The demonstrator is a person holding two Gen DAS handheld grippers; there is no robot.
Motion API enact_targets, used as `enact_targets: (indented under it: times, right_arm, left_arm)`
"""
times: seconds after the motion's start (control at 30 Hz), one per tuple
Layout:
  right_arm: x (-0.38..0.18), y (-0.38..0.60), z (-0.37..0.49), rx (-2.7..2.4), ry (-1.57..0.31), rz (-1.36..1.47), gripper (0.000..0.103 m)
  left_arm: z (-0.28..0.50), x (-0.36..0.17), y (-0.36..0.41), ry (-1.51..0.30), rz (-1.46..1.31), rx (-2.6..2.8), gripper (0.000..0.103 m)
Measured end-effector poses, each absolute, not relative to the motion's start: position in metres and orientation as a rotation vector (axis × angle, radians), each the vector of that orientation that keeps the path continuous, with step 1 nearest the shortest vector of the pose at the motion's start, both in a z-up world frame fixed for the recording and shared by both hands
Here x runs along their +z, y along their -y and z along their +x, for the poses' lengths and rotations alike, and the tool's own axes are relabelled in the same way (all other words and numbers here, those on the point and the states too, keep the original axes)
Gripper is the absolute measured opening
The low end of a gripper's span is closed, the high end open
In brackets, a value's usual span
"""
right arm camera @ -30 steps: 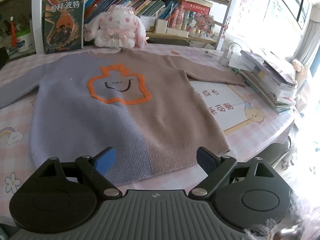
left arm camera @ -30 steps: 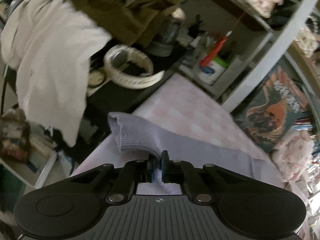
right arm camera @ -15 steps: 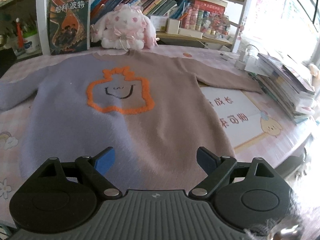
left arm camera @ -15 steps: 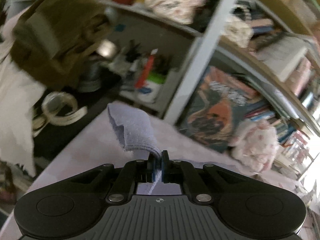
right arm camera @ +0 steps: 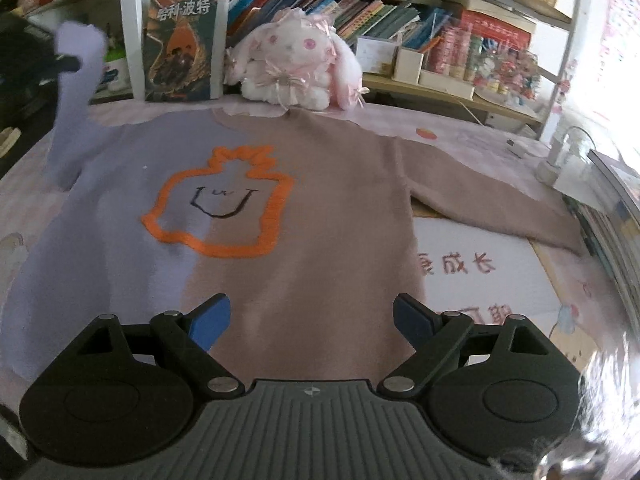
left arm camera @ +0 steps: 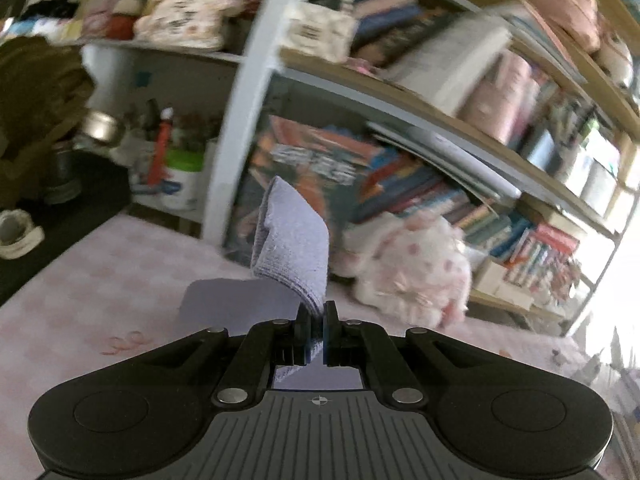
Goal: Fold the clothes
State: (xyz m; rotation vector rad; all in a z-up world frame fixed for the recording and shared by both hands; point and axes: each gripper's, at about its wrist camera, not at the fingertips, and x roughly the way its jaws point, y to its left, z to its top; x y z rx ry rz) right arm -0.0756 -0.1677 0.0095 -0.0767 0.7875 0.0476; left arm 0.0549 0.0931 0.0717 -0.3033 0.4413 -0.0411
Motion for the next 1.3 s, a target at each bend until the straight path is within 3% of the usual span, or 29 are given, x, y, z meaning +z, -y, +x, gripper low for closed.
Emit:
enact_targets:
  times: [0.4,0.87,0.97,1.07,1.13,1.2,1.3]
  right_arm:
    - [-0.002,0.227,-0.065,0.146,-0.799,-0.032,0.088]
    - [-0.011,0.257,-0.065,0.158,-0.832,-0.007,0.088]
    - [-0.012,0.261,-0.067,0.15,-0.838,-0.006,0.088]
    - [-0.013,0.265,-0.068,0.142,-0.846,-0.002,0.088]
    - [-0.013,0.267,-0.069,0.14,-0.85,0.002,0.088]
    - [-0.013,0.268,-0.068,0.144,-0.854,0.008,0.088]
    - [-0.015,0.268,-0.067,0.158,-0.86,0.022,0.088]
  left_arm:
    - [0.08,0.074,0.011,-0.47,-0.161,-0.071,0.003]
    - [0.105,0.024,0.08,-0.596,-0.017,-0.1,0.005]
    - [0.112,0.013,0.091,-0.68,-0.015,-0.169,0.017]
    - [0.113,0.008,0.105,-0.76,-0.01,-0.246,0.036]
    - [0.102,0.012,0.113,-0.752,-0.005,-0.306,0.055]
    - [0.084,0.022,0.116,-0.709,0.013,-0.366,0.066]
    - [0.055,0.036,0.113,-0.647,0.069,-0.391,0.071]
